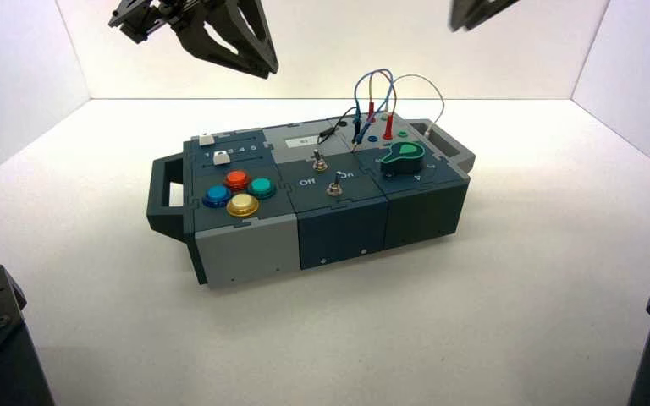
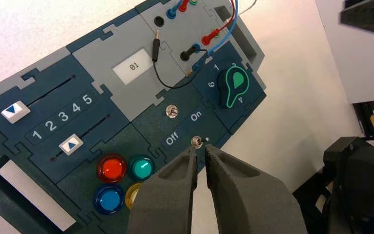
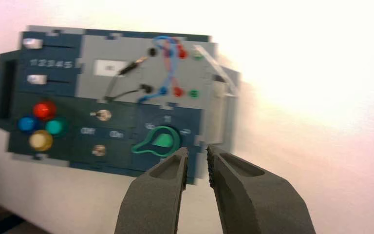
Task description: Move the right gripper to the right.
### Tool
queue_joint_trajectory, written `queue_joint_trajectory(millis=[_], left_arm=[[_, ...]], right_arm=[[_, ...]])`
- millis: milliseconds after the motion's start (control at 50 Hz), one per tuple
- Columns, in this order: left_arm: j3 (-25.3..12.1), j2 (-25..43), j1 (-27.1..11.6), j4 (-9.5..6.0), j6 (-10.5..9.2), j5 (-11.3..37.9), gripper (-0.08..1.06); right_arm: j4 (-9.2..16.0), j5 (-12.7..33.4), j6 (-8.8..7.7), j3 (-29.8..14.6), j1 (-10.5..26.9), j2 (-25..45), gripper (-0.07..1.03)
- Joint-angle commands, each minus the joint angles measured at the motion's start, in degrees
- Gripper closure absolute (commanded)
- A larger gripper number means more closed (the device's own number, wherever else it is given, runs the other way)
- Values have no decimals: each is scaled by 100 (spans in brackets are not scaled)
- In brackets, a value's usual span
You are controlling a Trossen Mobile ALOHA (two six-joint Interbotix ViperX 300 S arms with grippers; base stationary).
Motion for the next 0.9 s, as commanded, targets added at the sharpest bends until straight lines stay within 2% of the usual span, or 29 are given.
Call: queue_joint_trajectory(millis=[20,180,420,740,900], left_arm=[[-62,-44,9,-18,-18,-44,87],[-62,-44,9,-18,-18,-35,87],[-62,-35,9,-18,-9,-35,87],[-44,-44,9,-18,-9,53,87],[-26,-44,9,-18,0,88,87]], right_arm=[[-211,149,18,-176,-299,-387,71],[-475,448,9,-211,-694,-826,71],[-677,782,-18,-149,-1169,-1354,71],[-958,1002,-35,44,-2021,-2127,71],[-993,993,-9,149,-2399,-2426,71]])
